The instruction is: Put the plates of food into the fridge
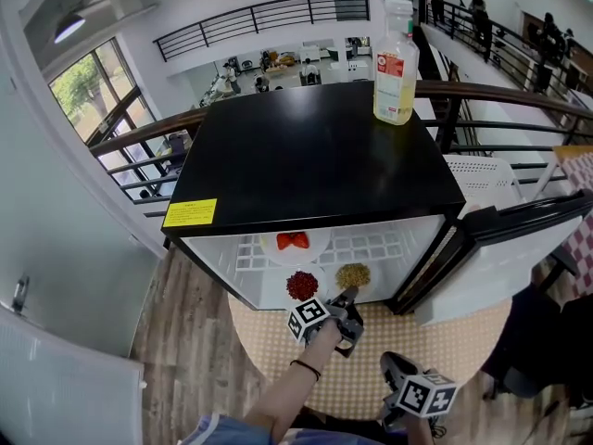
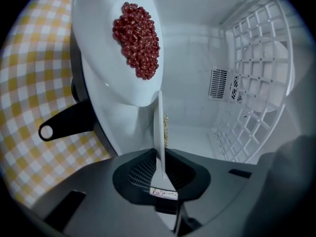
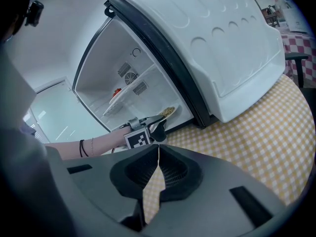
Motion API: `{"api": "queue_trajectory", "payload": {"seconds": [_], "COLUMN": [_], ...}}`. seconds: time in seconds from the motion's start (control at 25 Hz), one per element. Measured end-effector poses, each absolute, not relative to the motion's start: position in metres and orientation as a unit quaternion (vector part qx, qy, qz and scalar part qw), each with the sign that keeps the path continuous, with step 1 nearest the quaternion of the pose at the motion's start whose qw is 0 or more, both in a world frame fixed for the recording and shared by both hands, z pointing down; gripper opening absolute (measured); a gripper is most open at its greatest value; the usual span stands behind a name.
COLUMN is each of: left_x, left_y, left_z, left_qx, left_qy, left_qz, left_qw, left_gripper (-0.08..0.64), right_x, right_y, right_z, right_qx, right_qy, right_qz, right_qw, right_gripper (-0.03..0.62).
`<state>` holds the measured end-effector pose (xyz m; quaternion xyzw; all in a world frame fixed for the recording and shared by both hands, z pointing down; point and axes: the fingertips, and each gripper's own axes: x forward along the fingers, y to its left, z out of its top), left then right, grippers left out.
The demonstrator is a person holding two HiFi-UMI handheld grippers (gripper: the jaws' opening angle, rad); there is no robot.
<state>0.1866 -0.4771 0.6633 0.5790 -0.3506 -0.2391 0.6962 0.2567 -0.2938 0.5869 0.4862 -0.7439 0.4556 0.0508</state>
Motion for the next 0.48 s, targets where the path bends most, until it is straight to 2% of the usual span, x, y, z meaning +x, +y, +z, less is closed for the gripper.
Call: {"api": "queue_trajectory", "payload": {"seconds": [0.32, 0.4, 0.48], "left_x": [0.187, 0.190, 0.195], "left_y": [-0.502, -0.505, -0.506], "left_z": [0.660, 0.656, 0.650], "left_qx": [0.577, 0.582, 0.582], "left_qy": [-0.369, -0.369, -0.360], "left_qz": [-0.241, -0.235, -0.227], "left_qw": [0.688, 0.685, 0.693], "left_gripper": [0.060, 0.108, 0.203], "right_x": [0.256, 0.255, 0.255], "right_y": [-0.290, -0.289, -0.289], "right_z": [0.592, 0.593, 0.593], "right_qx": [0.492, 0.492, 0.494], "right_qy": [-0.737, -0.737, -0.736], "right_qz": [0.459, 0.461, 0.460], "right_qw": [0.055, 0.055, 0.054], "right_gripper": [0.021, 0.021, 0.021]}}
